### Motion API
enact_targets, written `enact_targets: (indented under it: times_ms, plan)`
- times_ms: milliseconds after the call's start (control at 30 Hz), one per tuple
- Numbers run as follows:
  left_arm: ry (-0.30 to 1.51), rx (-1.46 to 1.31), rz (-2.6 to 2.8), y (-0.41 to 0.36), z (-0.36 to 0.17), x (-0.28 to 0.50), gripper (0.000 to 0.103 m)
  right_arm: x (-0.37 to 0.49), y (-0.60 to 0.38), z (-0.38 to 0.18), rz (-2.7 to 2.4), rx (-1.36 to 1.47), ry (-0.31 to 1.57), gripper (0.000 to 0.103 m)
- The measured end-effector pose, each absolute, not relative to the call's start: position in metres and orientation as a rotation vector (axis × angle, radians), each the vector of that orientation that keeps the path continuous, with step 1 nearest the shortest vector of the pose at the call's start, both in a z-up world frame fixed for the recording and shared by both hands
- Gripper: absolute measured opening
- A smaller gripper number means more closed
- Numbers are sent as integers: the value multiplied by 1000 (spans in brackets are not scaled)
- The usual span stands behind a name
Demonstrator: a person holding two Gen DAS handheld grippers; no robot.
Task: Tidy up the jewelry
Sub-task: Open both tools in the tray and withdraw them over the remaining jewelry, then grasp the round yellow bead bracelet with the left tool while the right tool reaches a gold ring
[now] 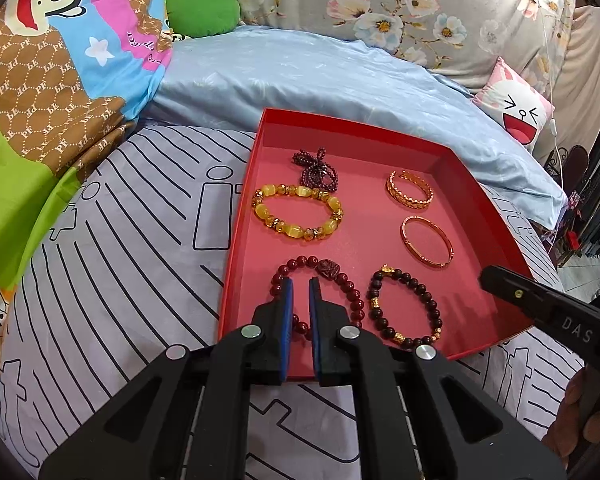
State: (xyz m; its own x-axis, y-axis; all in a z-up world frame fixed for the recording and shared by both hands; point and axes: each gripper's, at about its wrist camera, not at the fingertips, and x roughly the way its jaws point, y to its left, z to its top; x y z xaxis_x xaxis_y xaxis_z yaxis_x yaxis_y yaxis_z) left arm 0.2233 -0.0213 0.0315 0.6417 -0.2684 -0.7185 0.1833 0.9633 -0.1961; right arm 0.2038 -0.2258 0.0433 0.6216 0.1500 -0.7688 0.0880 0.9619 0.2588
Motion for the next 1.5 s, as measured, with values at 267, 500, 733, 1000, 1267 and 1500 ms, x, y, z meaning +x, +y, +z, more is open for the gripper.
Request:
enact_targets:
  times_ms: [267,500,733,1000,1267,1500]
  plan:
    - [820,-144,-268,-21,41,216,8,184,-233,59,24,268,864,17]
    - [785,-135,-280,-20,61,193,8,157,-229,72,31,254,844,20]
    - [782,-136,-289,-12,68,161,16,121,-226,76,22,221,844,20]
    - [810,-117,-286,1,58,116,27,80,-225,67,10,219,874,25]
    - [861,-90,-266,7,34,79,36,48,-221,53,4,220,913,27]
    - [901,-55,-237,10,15,69,36,27,-218,43,-10,202,937,27]
